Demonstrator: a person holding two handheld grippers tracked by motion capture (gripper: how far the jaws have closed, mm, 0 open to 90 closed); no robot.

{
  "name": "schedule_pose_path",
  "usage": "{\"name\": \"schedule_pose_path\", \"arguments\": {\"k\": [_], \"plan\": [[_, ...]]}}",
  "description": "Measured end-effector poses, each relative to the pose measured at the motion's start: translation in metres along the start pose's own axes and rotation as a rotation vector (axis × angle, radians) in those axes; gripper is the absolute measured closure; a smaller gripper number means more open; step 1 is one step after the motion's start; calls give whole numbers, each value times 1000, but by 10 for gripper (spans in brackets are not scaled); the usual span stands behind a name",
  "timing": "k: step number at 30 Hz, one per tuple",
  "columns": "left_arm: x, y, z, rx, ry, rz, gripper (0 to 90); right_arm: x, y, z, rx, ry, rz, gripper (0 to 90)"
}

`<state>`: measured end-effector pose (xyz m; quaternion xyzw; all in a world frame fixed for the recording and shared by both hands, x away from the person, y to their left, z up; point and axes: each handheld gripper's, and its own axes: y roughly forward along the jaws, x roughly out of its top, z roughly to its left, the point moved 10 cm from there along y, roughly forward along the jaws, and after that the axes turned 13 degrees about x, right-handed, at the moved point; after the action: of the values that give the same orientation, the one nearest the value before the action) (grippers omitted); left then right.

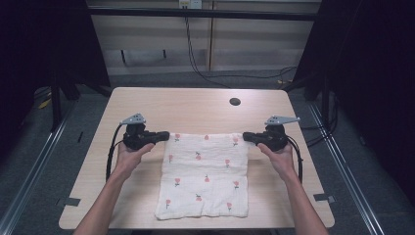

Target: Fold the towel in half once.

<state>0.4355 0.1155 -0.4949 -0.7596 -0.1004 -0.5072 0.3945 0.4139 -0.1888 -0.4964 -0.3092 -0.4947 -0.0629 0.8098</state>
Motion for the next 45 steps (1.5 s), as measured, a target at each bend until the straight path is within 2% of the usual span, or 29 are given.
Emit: {"name": "schedule_pose_path", "arguments": {"k": [3,6,10,14,16,18,19,24,25,26,27,29,30,34,38,40,45], "plan": [[0,1,0,6,11,5,864,1,1,-1,-9,-2,9,862],[4,1,-6,0,12,-2,864,9,-1,-3,4,23,-31,863],[4,1,-9,9,37,6,864,14,-3,-6,-8,16,-9,863],[10,0,-2,29,34,-8,865,21,-7,-8,-6,23,-22,863],[16,1,2,40,10,-22,864,23,-7,-11,-6,33,-25,862],[18,3,6,50,7,-17,865,23,-6,-14,-9,41,-24,863],[19,5,8,64,18,-3,865,25,-5,-16,-9,41,-23,863],[26,9,11,56,28,-7,865,31,0,-22,-18,43,-19,864],[29,5,8,45,22,-26,865,33,-1,-23,-15,52,-26,865],[29,5,8,45,22,-26,865,34,-1,-22,-10,51,-43,865],[25,0,2,30,39,-35,864,33,-1,-17,14,51,-62,865],[18,-3,-1,31,57,-25,865,27,0,-14,13,38,-42,865],[16,-5,-2,27,52,-30,865,24,0,-12,14,36,-30,865],[9,-14,-7,1,51,-31,864,18,-7,0,34,24,-46,865],[5,-21,-12,-6,68,-31,864,13,-11,10,51,5,-32,864],[1,-24,-15,-4,79,-20,864,5,-12,20,62,-19,9,864],[-10,-33,-24,-16,93,-5,864,-2,-18,32,74,-37,15,863]]}}
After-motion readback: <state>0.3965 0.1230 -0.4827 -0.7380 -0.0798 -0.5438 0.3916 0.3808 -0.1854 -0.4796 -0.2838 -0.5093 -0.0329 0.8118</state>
